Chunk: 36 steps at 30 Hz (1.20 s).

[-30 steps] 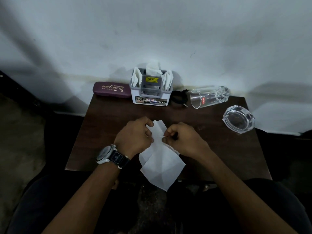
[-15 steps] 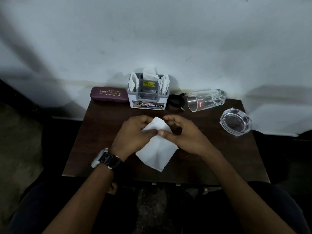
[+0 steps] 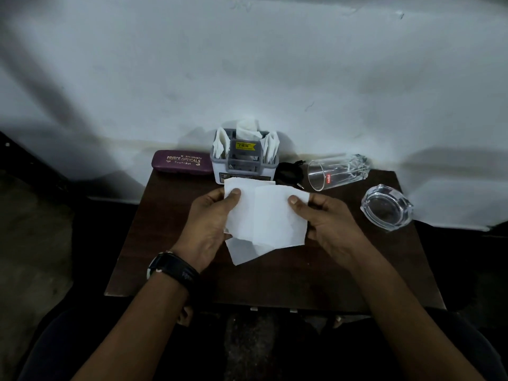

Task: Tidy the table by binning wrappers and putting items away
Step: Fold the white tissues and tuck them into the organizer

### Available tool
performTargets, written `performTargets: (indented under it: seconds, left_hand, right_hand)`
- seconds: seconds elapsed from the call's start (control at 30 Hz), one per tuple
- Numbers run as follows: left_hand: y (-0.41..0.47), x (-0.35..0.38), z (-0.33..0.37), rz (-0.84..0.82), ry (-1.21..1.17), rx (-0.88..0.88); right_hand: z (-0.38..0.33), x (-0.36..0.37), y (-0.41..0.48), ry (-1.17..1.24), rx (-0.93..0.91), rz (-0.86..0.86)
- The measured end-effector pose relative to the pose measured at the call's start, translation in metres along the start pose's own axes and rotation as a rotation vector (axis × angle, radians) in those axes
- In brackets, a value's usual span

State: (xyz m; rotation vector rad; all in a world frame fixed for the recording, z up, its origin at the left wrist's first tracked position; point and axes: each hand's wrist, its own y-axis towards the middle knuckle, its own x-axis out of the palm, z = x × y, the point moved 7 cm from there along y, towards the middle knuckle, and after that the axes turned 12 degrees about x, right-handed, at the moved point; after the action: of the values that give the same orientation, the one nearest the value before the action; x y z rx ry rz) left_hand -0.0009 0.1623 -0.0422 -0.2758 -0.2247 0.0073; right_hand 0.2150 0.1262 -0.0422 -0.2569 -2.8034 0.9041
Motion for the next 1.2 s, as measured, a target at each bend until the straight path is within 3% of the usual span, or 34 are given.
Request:
performTargets:
  seconds: [0.17,0.4,0.6,0.8,0.97,1.07,1.2]
  left_hand:
    - [0.002,-0.001,-0.002,0.044,0.003,0.013]
    - [-0.004,0.010,-0.005,-0.025,0.056,0.044]
    - [-0.011,0.022,-0.001,-0.072,-0.010,0.022]
    - [-0.012,0.032,-0.003,-0.073,-0.105,-0.109]
    - [-0.012,0.026,0.001,-0.110,0.073,0.047]
    - [-0.008,0.018,0.010,-0.093,0.035,0.087]
    - [-0.007,0.016,0.015,-0.125,0.044,0.103]
  right_hand:
    - [-0.016,-0.011,-0.012,0.137,-0.083,0.060]
    - [-0.026,0.037,-0.030,0.225,-0.114,-0.211]
    - [-0.013,0.033,-0.008,-0.048,-0.196,0.080]
    - [-0.006,0.023,-0.006,-0.035,-0.156,0.206]
    - [-0.007,0.026,-0.007,0.017,-0.116,0.188]
    - [-0.010,0.033,-0.005,-0.049,-0.057,0.049]
    - [0.000,0.049,-0.007,0.068,0.084,-0.237]
